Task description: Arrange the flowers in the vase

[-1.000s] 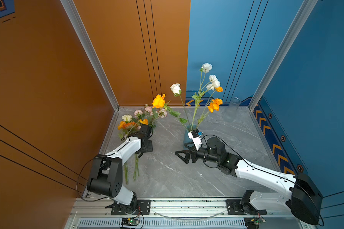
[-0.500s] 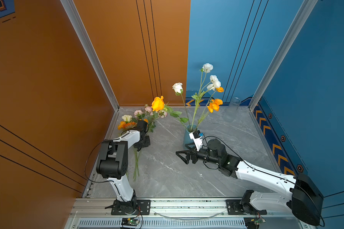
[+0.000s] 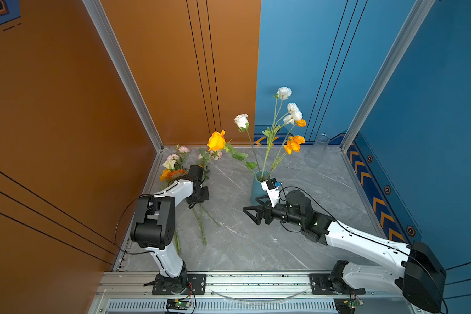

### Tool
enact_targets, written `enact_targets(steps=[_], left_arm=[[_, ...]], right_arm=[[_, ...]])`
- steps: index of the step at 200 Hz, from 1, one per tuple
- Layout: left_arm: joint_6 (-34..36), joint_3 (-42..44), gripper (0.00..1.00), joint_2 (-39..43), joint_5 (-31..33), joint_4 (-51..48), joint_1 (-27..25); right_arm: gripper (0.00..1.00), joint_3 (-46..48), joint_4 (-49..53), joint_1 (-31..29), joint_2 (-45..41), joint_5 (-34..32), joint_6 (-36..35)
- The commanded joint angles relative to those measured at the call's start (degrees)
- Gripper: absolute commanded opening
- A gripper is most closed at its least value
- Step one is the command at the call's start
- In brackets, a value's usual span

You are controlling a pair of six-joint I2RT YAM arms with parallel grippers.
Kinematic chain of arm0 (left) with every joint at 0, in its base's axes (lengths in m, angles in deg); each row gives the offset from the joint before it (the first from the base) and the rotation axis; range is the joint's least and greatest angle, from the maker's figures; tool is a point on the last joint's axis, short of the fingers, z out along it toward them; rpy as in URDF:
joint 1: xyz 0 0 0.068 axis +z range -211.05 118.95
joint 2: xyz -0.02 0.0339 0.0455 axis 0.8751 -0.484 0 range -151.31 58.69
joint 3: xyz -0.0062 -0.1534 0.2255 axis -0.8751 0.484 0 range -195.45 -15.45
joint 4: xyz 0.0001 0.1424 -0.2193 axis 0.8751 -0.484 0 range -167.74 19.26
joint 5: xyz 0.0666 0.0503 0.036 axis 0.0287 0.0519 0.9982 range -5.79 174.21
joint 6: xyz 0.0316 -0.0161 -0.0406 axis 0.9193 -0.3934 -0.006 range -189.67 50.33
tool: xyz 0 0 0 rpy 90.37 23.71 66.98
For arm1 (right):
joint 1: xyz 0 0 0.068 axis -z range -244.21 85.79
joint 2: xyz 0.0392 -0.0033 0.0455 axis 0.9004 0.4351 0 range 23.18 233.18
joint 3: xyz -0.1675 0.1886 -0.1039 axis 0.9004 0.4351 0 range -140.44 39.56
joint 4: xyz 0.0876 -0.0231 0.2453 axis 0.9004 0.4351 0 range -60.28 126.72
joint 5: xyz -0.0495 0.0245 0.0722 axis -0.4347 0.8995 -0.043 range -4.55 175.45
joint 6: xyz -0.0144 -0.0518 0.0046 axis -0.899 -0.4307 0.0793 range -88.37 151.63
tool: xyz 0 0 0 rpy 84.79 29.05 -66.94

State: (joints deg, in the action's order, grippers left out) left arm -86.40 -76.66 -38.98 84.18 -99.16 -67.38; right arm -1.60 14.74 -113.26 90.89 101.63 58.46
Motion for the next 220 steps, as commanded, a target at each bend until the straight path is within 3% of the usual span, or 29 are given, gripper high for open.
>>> enact_targets(steps=[1,60,122,168,199,220], left_arm=[[1.24,0.52,0.0,7.15,-5.63,-1.05,-0.44],[0.15,5.08,0.0,25.13,-7.3,-3.45,2.86],[0.3,9.34,0.0,49.31,-7.98,-4.39,7.51],[2.66,11.01,0.0,63.47,-15.0,1.46,7.44],[3.22,13.18,0.0,67.35,-26.3,6.52,7.06],[2.45,14.14,0.0,69.28,-30.22,9.63,5.84]], right_arm=[[1.0,-1.07,2.23,0.28,-0.85,-1.33,-1.49],[1.0,-7.45,3.89,-0.46,4.76,-0.03,-2.53],[1.0,-18.55,4.65,-5.09,12.6,1.19,-3.51],[0.99,-28.84,8.18,-7.94,17.64,2.17,-7.71],[1.0,-37.04,9.69,-9.34,21.06,3.46,-11.19],[1.0,-42.0,10.85,-9.92,22.63,3.53,-13.38]])
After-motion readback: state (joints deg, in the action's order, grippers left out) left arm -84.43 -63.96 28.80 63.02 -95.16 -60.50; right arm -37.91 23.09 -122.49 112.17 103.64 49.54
